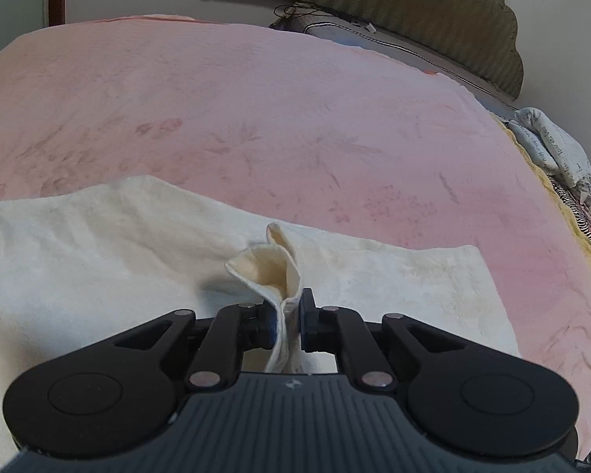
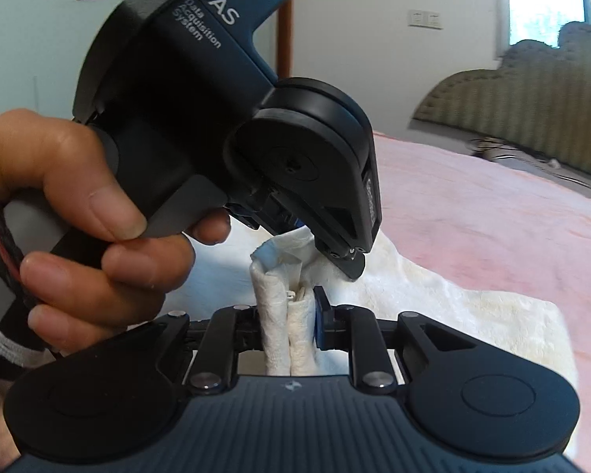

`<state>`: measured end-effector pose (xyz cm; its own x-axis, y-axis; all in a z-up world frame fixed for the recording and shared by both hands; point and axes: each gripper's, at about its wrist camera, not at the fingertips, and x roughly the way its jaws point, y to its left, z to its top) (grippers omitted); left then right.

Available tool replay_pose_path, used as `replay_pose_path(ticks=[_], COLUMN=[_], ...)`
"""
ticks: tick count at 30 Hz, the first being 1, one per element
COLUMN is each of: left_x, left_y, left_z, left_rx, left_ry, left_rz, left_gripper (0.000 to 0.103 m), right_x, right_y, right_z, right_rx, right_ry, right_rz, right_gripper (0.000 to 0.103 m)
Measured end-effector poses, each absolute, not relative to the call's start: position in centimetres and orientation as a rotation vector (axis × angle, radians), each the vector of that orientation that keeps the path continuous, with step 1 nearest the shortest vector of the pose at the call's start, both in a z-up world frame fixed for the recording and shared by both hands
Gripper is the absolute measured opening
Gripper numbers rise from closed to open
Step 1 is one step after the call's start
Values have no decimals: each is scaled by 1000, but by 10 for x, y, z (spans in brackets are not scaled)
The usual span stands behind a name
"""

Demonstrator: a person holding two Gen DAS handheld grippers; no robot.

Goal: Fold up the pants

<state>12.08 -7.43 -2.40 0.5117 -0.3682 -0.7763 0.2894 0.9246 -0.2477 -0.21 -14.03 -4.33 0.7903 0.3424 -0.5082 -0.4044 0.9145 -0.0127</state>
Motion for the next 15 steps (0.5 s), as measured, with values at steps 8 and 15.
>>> replay_pose_path(ticks=[8, 15], left_x=[125, 108], left_y=[-49, -24], left_z=[-29, -7], left_rx=[-108, -68], left_ry=[960, 867], left_rz=[-326, -171], left_gripper=[48, 51], right_x=[-4, -43], right_y=[-142, -193], right_z=[-53, -19], right_rx=[-136, -62], right_ry=[620, 492], right_rz=[430, 495], right_gripper=[62, 62])
